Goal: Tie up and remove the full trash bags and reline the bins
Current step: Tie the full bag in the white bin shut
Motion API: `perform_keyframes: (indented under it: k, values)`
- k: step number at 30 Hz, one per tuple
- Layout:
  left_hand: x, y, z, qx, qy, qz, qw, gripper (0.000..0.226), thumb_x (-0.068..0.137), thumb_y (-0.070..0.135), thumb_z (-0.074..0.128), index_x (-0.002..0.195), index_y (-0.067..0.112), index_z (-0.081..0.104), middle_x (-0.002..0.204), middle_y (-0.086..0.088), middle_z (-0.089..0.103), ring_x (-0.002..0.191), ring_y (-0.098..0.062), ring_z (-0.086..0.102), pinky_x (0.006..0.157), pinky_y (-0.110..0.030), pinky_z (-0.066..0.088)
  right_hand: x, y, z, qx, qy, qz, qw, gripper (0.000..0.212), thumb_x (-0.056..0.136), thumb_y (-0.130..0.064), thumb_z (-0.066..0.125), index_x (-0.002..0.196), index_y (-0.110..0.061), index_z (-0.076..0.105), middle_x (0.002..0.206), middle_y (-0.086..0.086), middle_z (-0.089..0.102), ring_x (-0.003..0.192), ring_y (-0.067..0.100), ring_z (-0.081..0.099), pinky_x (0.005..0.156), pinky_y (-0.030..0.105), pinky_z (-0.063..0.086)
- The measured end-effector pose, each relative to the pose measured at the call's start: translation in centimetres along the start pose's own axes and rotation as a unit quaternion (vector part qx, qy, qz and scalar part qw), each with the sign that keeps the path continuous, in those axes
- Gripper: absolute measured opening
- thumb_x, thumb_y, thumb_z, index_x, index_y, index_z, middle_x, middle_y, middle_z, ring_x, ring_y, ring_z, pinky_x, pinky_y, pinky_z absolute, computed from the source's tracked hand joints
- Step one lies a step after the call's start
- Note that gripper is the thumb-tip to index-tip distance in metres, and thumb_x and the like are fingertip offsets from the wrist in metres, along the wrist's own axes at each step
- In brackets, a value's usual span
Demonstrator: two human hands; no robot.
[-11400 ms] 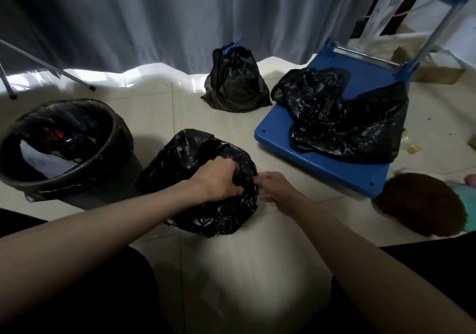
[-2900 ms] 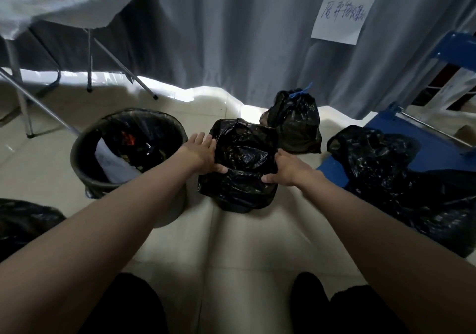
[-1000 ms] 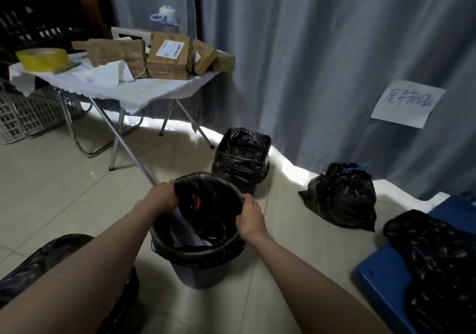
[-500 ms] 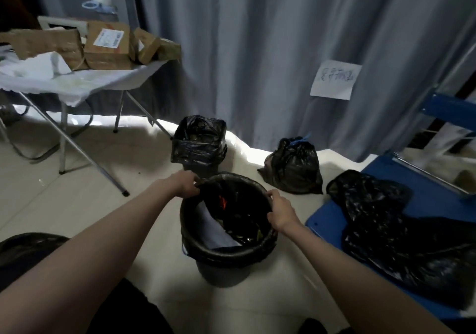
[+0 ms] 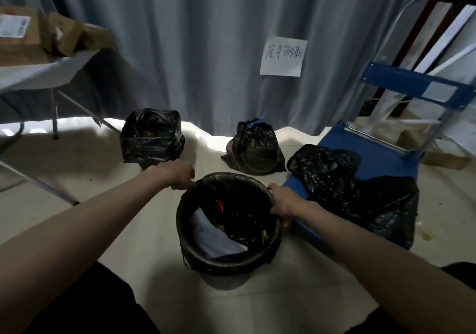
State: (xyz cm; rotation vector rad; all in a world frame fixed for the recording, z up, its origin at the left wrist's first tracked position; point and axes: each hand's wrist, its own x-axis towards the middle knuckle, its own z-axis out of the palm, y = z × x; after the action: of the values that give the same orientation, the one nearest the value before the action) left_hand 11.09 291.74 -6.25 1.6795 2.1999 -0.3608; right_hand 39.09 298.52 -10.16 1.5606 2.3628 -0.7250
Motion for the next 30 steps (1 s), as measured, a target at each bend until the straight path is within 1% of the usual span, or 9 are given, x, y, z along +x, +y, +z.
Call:
perform_keyframes:
  k: [5, 9, 11, 15, 18, 20, 22, 26, 30]
  values:
    - [1.1, -0.3, 1.4, 0.001, 0.007, 0.001, 1.0, 0.06, 0.092, 0.05, 0.055, 0.146, 0.027, 0.042, 0.143, -0.001, 0.052, 0.127, -0.025, 0.052, 0.101, -0.039, 0.045, 0.3, 0.4, -1.4, 0.039, 0.013, -0.004, 0.999, 0.029, 0.103, -0.024, 0.043, 0.122, -0.005, 0.055, 0.118, 0.018, 0.058, 0.087, 0.038, 0.069, 0.07, 0.045, 0.061]
    - [2.0, -0.8, 2.5, -0.057, -0.008, -0.011, 0.998, 0.056, 0.095, 0.047, 0.053, 0.145, 0.023, 0.042, 0.129, -0.002, 0.061, 0.083, -0.014, 0.068, 0.084, -0.033, 0.056, 1.5, 1.1, -1.6, 0.083, 0.019, -0.013, 0.996, 0.032, 0.105, -0.022, 0.036, 0.114, -0.007, 0.063, 0.116, 0.014, 0.063, 0.085, 0.035, 0.069, 0.063, 0.033, 0.056]
    - [2.4, -1.1, 3.0, -0.077, -0.004, -0.011, 0.997, 0.054, 0.097, 0.043, 0.051, 0.145, 0.021, 0.042, 0.125, -0.003, 0.063, 0.077, -0.014, 0.068, 0.085, -0.036, 0.057, 2.3, 0.9, -1.5, 0.087, 0.003, -0.006, 0.996, 0.034, 0.105, -0.022, 0.035, 0.115, -0.006, 0.063, 0.115, 0.015, 0.063, 0.09, 0.036, 0.068, 0.068, 0.034, 0.055]
    - [2.8, -0.6, 3.3, -0.073, 0.051, -0.004, 0.996, 0.044, 0.094, 0.045, 0.054, 0.133, 0.025, 0.058, 0.127, -0.005, 0.062, 0.106, -0.025, 0.064, 0.093, -0.041, 0.051, 4.1, 0.1, -1.2, 0.098, 0.035, -0.018, 0.994, 0.031, 0.102, -0.02, 0.044, 0.111, -0.001, 0.067, 0.112, 0.017, 0.065, 0.104, 0.032, 0.062, 0.084, 0.037, 0.052]
    - [2.3, 0.7, 3.1, -0.075, 0.112, -0.001, 0.991, 0.025, 0.09, 0.039, 0.063, 0.109, 0.025, 0.073, 0.11, -0.006, 0.066, 0.098, -0.027, 0.063, 0.077, -0.034, 0.049, 5.2, 0.3, -0.1, 0.084, 0.069, -0.02, 0.994, 0.022, 0.094, -0.022, 0.061, 0.076, -0.009, 0.065, 0.081, 0.009, 0.059, 0.084, 0.026, 0.059, 0.069, 0.03, 0.041]
    - [2.1, 1.2, 3.2, -0.072, 0.141, -0.007, 0.987, 0.019, 0.088, 0.034, 0.067, 0.1, 0.022, 0.074, 0.103, -0.007, 0.065, 0.094, -0.028, 0.063, 0.072, -0.033, 0.046, 5.6, 0.8, 0.7, 0.093, 0.1, -0.018, 0.99, 0.044, 0.086, -0.021, 0.071, 0.055, -0.017, 0.04, 0.063, 0.005, 0.044, 0.069, 0.024, 0.051, 0.062, 0.032, 0.037]
    - [2.1, 1.4, 3.3, -0.076, 0.163, -0.011, 0.984, 0.014, 0.086, 0.029, 0.069, 0.095, 0.019, 0.073, 0.1, -0.007, 0.066, 0.093, -0.029, 0.064, 0.072, -0.033, 0.046, 5.4, 0.9, 1.1, 0.107, 0.136, -0.019, 0.985, 0.051, 0.082, -0.023, 0.076, 0.053, -0.019, 0.034, 0.059, 0.001, 0.043, 0.064, 0.021, 0.05, 0.061, 0.033, 0.04]
    - [2.1, 1.0, 3.2, -0.096, 0.193, -0.006, 0.976, 0.007, 0.085, 0.025, 0.068, 0.088, 0.022, 0.074, 0.096, -0.007, 0.067, 0.089, -0.03, 0.063, 0.07, -0.033, 0.047, 4.5, 0.6, 0.3, 0.098, 0.183, 0.004, 0.978, 0.027, 0.085, -0.03, 0.075, 0.068, -0.013, 0.061, 0.078, -0.001, 0.064, 0.077, 0.021, 0.061, 0.071, 0.037, 0.05]
    - [2.2, 0.8, 2.9, -0.12, 0.207, 0.026, 0.971, 0.006, 0.084, 0.028, 0.069, 0.078, 0.029, 0.069, 0.096, -0.002, 0.066, 0.089, -0.025, 0.063, 0.071, -0.033, 0.049, 3.9, 0.4, -0.3, 0.089, 0.221, -0.028, 0.971, 0.02, 0.082, -0.03, 0.076, 0.069, -0.021, 0.063, 0.077, -0.009, 0.063, 0.08, 0.015, 0.059, 0.071, 0.033, 0.047]
